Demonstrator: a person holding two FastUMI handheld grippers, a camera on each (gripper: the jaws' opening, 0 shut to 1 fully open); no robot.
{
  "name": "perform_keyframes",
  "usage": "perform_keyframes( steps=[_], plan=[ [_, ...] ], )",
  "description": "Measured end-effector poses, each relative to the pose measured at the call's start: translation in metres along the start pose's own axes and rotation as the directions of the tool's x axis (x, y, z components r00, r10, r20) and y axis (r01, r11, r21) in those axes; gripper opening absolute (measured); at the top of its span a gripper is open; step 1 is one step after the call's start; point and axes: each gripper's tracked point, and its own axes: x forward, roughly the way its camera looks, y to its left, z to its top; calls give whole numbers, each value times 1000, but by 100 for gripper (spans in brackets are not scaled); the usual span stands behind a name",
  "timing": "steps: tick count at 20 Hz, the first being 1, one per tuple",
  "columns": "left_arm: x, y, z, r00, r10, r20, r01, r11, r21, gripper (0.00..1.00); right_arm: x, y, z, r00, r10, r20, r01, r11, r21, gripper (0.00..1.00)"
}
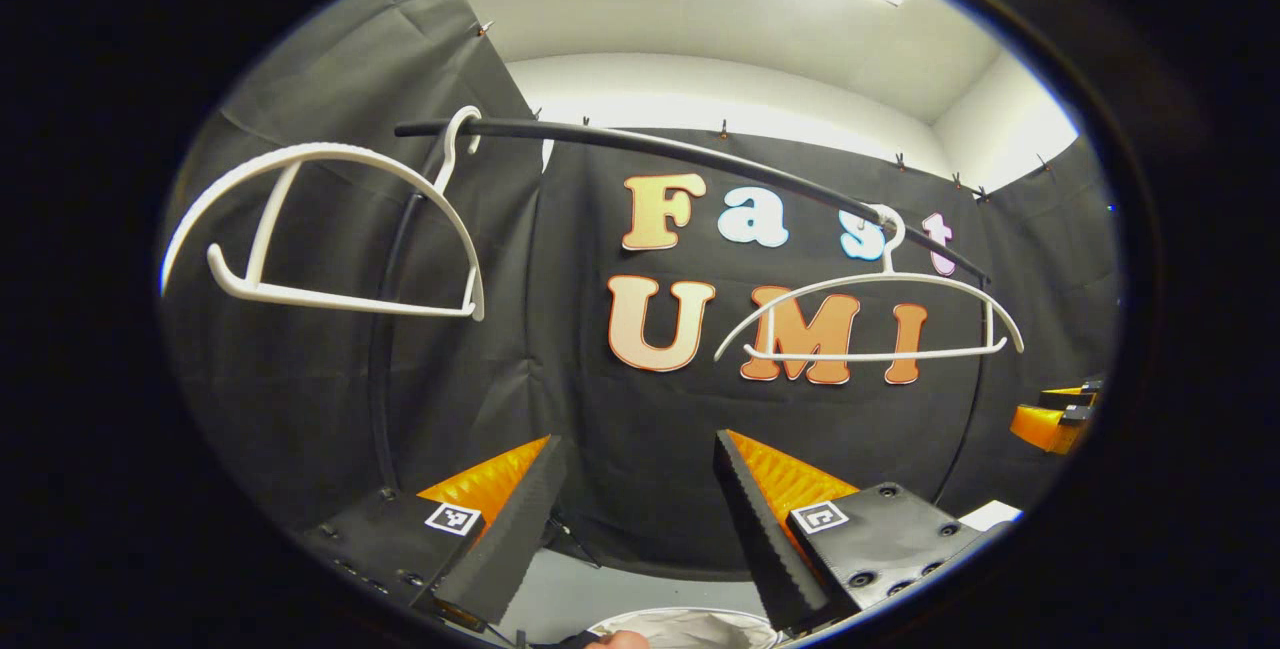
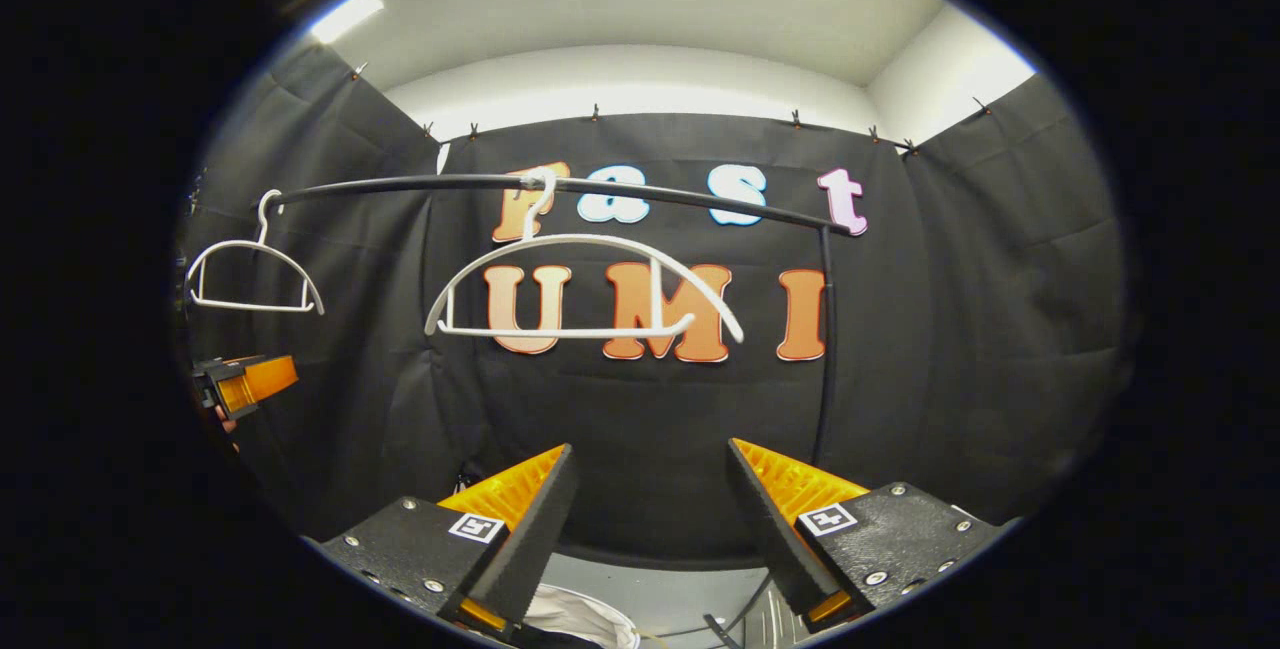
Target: Grasp the clothes on the hanger with both hands and then place them into the laundry hamper below.
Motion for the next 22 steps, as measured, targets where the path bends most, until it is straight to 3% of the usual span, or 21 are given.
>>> perform_keyframes(
  steps=[4, 7, 9, 15, 16, 22],
  plan=[
    [-18, 2, 9, 999, -10, 36, 10, 1000, 14, 97, -7, -13, 2, 1000, -23, 19, 23, 1000, 5, 99],
    [-21, -1, 8, 999, -22, 47, 22, 1000, 12, 94, -7, -15, 1, 999, -33, 19, 32, 999, 34, 99],
    [-23, -3, 6, 999, -27, 47, 27, 1000, 4, 97, -7, -11, 2, 999, -27, 24, 26, 999, 44, 99],
    [-30, -2, 9, 999, -16, 49, 16, 1000, -2, 94, -7, -11, -9, 1000, -17, 3, 17, 999, 30, 99],
    [-29, -2, 8, 999, -16, 46, 16, 1000, -7, 94, -8, -10, -11, 1000, -15, -2, 15, 999, 31, 92],
    [-31, 4, 5, 999, -4, 42, 5, 1000, -21, 97, -8, -12, -13, 1000, -12, -7, 13, 999, 32, 91]
  ],
)
